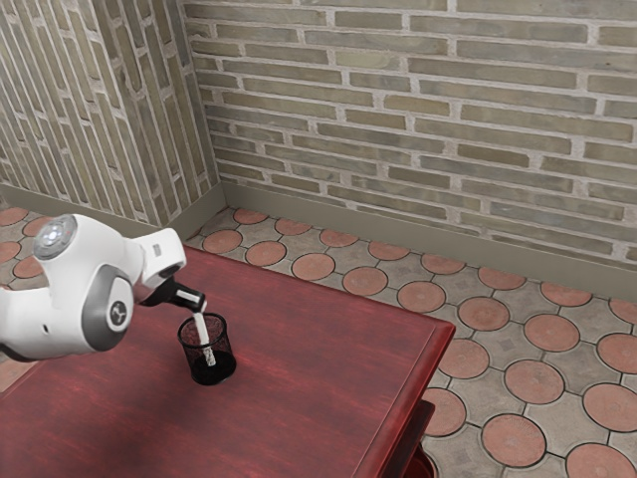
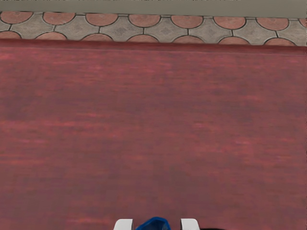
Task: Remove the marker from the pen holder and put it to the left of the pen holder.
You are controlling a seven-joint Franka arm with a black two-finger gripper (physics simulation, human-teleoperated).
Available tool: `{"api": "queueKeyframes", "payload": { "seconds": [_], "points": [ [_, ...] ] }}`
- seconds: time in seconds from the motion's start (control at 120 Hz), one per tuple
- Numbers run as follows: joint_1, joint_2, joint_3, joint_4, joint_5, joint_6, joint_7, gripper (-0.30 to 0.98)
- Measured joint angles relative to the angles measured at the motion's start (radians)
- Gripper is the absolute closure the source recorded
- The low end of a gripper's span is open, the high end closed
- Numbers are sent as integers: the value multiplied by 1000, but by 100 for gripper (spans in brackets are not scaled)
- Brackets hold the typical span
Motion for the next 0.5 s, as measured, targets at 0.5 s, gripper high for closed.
{"api": "queueKeyframes", "payload": {
  "seconds": [0.5],
  "points": [
    [-4, -23, -3, 211, 2, -116, 15, 78]
  ]
}}
